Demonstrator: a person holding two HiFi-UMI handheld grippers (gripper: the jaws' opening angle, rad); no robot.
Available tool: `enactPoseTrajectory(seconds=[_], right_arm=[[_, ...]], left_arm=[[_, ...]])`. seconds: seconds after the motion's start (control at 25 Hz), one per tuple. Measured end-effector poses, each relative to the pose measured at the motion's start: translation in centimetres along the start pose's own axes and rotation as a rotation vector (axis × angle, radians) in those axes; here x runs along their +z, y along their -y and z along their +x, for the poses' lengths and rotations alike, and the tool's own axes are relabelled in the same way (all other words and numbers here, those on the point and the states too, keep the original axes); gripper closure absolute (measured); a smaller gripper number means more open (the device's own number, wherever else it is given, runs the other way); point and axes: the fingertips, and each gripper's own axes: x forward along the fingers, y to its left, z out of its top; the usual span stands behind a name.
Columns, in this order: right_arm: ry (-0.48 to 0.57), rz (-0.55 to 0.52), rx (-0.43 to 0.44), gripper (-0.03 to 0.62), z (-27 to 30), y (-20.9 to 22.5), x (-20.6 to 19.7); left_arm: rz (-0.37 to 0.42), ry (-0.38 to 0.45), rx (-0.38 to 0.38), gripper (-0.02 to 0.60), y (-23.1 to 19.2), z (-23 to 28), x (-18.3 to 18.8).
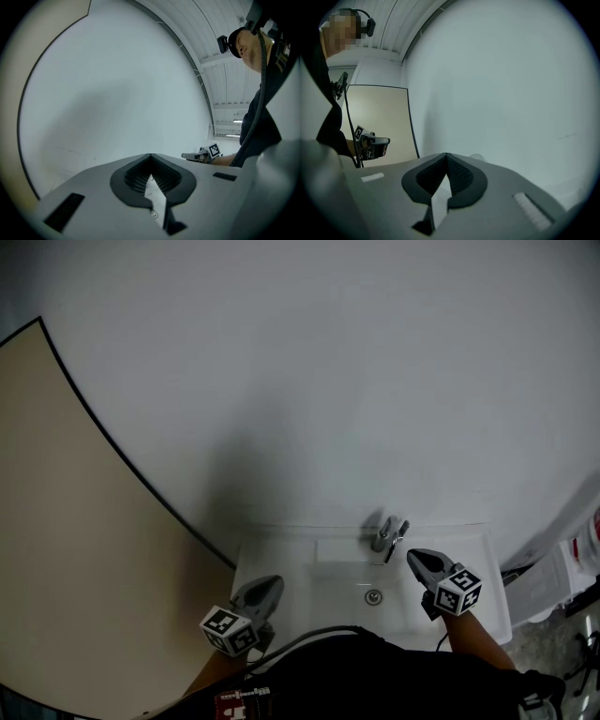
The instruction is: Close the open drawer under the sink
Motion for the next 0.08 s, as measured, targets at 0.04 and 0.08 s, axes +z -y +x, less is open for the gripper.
enactPoseTrajectory(seconds=[0.04, 0.08], right_arm=[[-0.002, -0.004, 0.001, 0.595, 0.02, 0.06, 0.04], [-0.004, -0.008, 0.003, 0.595, 0.03, 0.12, 0.09]], left_arm=[[-0.002, 0.003, -0.002, 0.581, 0.06, 0.14, 0.06], [-0.003, 0.006, -0.003, 0.581, 0.12, 0.27, 0.11]])
